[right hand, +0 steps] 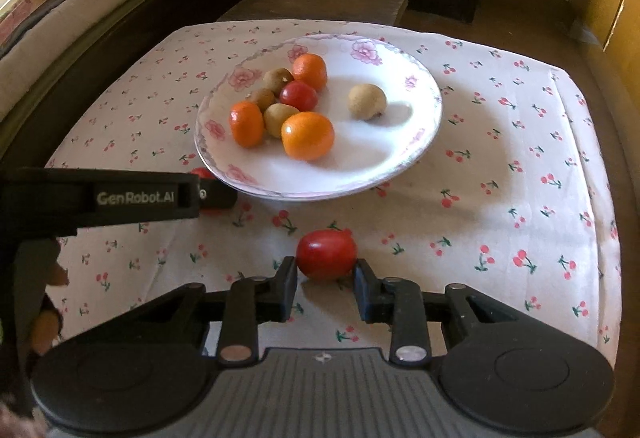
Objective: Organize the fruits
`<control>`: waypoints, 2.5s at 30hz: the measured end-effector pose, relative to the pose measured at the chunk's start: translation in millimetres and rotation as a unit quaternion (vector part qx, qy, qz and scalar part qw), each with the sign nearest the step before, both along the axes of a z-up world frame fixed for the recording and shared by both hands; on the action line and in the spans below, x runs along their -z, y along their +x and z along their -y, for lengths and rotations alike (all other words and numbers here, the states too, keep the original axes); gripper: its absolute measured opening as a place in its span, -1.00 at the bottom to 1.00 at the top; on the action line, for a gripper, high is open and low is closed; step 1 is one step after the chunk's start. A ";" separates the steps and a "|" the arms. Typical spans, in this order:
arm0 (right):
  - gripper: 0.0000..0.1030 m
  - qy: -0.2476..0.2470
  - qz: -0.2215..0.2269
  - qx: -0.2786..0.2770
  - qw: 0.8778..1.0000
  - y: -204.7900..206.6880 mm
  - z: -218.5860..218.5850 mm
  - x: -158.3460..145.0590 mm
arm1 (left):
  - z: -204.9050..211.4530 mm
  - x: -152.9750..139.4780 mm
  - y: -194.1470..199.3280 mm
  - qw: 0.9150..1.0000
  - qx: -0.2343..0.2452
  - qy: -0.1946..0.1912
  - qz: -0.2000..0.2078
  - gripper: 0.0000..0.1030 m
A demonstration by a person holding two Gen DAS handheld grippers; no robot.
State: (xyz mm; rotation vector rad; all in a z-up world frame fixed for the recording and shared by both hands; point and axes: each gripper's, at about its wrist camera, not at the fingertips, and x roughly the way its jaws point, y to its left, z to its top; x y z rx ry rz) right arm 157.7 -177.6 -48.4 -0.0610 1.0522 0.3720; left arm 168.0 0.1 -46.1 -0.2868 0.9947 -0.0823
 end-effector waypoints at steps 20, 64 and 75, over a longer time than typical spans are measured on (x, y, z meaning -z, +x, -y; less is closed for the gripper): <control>-0.43 0.024 0.013 0.008 1.000 -24.6 20.0 -25.8 | -0.3 -18.5 -35.6 0.999 0.047 0.009 0.012 -0.17; -0.42 0.010 0.019 -0.005 1.000 16.2 8.0 1.2 | 4.9 -0.9 -11.3 1.000 0.019 -0.021 0.001 -0.24; -0.42 0.015 0.017 -0.005 1.000 14.0 13.5 0.0 | 8.1 5.6 -5.3 0.999 -0.019 -0.019 0.019 -0.22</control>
